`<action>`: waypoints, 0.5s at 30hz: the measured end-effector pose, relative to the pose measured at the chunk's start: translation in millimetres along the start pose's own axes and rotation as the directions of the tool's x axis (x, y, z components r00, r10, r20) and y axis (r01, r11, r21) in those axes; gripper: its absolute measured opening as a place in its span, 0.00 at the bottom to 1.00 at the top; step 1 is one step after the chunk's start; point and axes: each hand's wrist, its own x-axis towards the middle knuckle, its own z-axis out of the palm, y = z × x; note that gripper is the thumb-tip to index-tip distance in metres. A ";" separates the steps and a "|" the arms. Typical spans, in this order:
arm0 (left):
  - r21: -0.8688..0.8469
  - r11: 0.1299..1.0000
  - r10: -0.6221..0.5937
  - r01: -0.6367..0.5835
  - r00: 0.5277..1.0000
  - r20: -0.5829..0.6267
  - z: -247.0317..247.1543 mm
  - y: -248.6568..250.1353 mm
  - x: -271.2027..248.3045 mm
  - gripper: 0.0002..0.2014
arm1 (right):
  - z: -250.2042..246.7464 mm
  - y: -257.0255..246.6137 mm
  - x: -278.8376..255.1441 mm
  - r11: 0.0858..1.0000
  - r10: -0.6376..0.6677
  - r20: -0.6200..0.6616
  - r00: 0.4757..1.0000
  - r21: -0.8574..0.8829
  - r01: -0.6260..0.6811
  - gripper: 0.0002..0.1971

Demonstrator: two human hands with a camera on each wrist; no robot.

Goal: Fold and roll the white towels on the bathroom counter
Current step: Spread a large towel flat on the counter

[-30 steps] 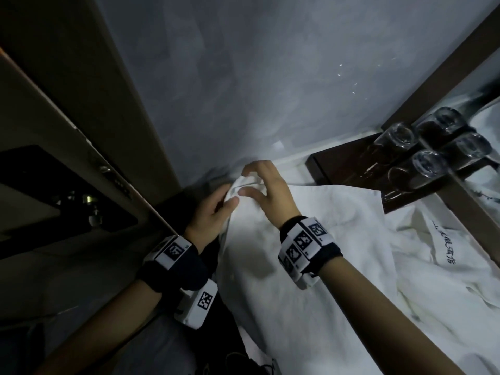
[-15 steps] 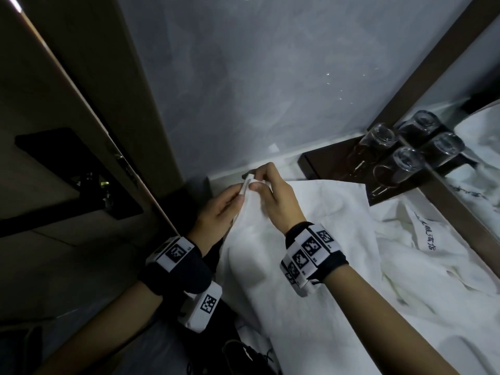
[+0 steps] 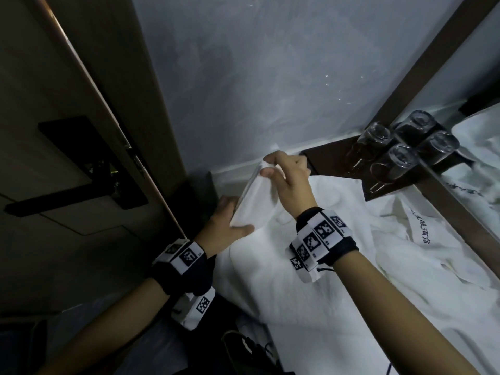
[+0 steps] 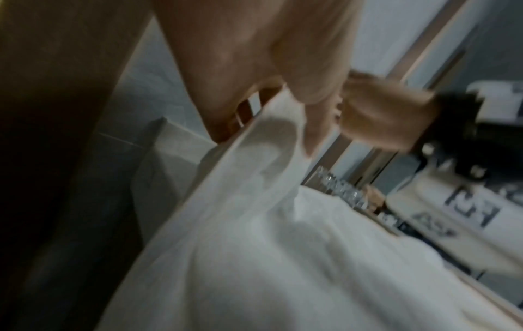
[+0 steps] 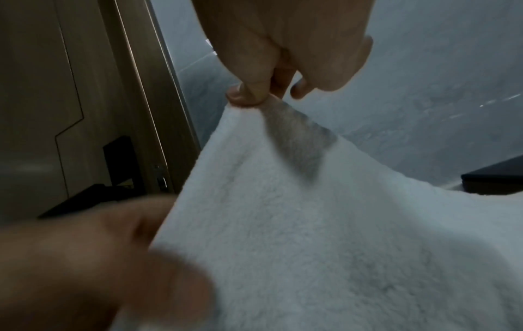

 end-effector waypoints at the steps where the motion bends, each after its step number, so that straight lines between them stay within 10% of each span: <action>1: 0.038 0.999 -0.033 0.033 0.999 0.004 2.0 -6.0 -0.8 0.24 | -0.7 -1.4 1.2 1.000 -0.029 -0.019 0.999 -0.004 0.029 0.02; 15: -0.197 0.928 -0.305 0.316 0.949 0.083 -0.2 -79.7 -47.4 0.22 | 11.5 21.2 30.3 0.996 0.064 -0.127 0.990 -0.057 -0.072 0.04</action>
